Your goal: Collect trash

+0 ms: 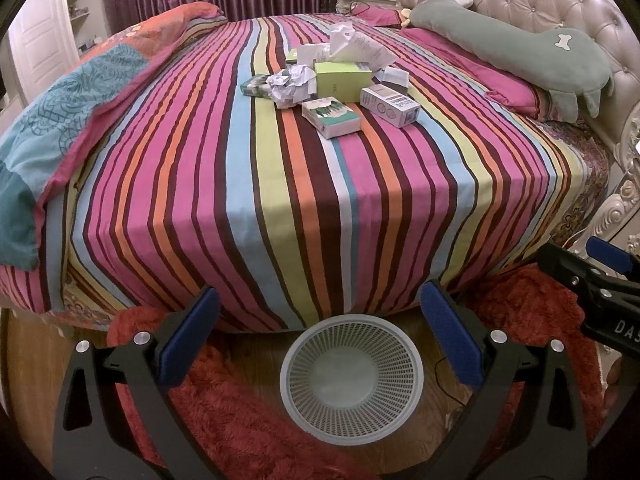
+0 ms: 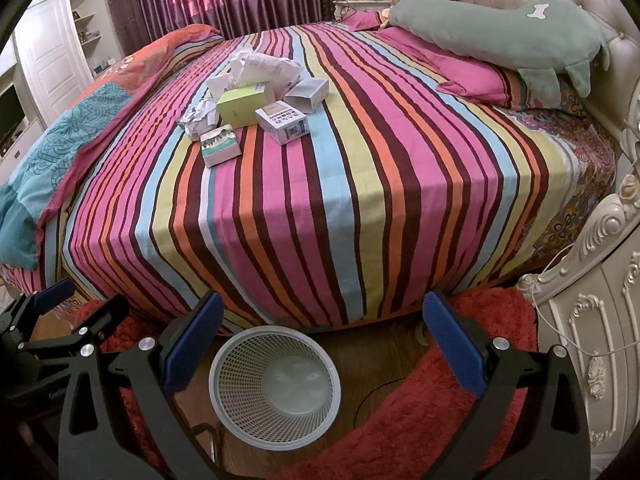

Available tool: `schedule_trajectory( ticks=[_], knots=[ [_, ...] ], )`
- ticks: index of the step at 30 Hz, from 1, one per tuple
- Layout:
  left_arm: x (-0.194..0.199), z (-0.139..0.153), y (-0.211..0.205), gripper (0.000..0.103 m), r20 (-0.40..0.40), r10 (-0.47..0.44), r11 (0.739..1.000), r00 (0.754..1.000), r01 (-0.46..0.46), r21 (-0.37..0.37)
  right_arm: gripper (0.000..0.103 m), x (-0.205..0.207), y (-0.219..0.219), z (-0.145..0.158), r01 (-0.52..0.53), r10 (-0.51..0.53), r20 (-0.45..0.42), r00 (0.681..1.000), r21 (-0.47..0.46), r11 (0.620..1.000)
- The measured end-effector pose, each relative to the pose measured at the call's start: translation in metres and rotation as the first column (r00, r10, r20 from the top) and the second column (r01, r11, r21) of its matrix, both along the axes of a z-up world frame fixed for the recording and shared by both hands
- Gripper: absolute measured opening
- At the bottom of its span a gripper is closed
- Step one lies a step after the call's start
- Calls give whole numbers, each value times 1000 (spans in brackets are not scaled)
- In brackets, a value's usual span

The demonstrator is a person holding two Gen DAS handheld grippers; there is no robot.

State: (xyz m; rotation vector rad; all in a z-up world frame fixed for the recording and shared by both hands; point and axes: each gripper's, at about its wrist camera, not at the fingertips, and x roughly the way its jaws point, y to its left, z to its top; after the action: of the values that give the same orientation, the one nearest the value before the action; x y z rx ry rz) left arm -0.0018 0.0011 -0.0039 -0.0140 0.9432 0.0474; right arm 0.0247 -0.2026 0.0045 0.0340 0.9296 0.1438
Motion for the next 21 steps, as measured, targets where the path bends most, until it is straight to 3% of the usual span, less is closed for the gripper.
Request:
schedule_trajectory(
  ticks=[21],
  knots=[
    [0,1,1,97,1,7,1000,1000,-7,-4,96,0,-1,0,0,0,-6,1000,-2,1000]
  ],
)
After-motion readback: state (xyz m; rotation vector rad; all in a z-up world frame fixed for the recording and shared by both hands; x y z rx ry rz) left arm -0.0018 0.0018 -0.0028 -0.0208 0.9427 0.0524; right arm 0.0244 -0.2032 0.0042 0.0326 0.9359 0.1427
